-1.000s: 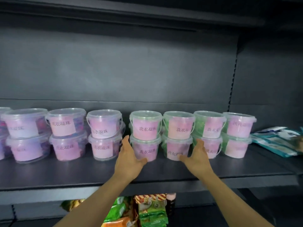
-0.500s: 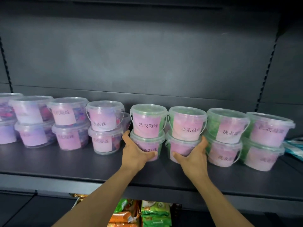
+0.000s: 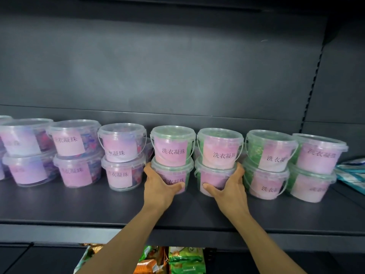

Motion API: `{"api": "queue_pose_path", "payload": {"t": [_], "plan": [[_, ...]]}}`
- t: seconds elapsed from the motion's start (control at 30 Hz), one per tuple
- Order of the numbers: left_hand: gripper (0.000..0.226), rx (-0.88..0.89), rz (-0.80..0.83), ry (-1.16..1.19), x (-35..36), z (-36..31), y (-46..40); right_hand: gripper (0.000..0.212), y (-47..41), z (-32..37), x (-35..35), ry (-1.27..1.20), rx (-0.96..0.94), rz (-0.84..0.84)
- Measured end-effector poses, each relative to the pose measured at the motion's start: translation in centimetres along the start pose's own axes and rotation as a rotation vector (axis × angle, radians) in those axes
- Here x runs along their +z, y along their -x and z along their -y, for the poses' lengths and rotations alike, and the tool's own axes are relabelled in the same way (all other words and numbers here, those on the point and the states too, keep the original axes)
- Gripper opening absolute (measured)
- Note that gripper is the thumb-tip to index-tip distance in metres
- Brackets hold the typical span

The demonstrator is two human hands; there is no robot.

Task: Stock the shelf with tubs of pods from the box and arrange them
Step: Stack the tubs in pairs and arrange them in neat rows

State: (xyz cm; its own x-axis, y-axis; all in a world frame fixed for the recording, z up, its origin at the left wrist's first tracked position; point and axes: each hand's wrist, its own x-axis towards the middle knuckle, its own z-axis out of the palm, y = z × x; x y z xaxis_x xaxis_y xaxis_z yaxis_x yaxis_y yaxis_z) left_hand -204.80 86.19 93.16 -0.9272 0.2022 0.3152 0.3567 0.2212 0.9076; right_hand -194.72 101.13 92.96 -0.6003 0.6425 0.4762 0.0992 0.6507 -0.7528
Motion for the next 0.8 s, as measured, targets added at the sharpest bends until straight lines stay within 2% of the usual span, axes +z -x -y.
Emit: {"api": "queue_pose_path", "payload": {"t": [0.33,0.57,0.67,0.8], "plan": [[0.105,0.048,0.013,0.045,-0.2,0.9,-0.1,0.115,-0.1,-0.7,-0.3,-0.097,-0.011,0.099],[0.108,0.07,-0.004,0.072,-0.2,1.4,-0.4,0.117,0.3,-0.6,-0.4,-0.024,-0.02,0.047],[0.108,0.079,-0.027,0.053,-0.2,1.5,-0.6,0.102,1.9,-0.7,-1.7,0.137,-0.09,-0.007],[0.104,0.149,-0.123,-0.081,-0.3,0.7,0.2,0.071,4.0,-1.4,-5.3,0.481,-0.27,-0.195]]}}
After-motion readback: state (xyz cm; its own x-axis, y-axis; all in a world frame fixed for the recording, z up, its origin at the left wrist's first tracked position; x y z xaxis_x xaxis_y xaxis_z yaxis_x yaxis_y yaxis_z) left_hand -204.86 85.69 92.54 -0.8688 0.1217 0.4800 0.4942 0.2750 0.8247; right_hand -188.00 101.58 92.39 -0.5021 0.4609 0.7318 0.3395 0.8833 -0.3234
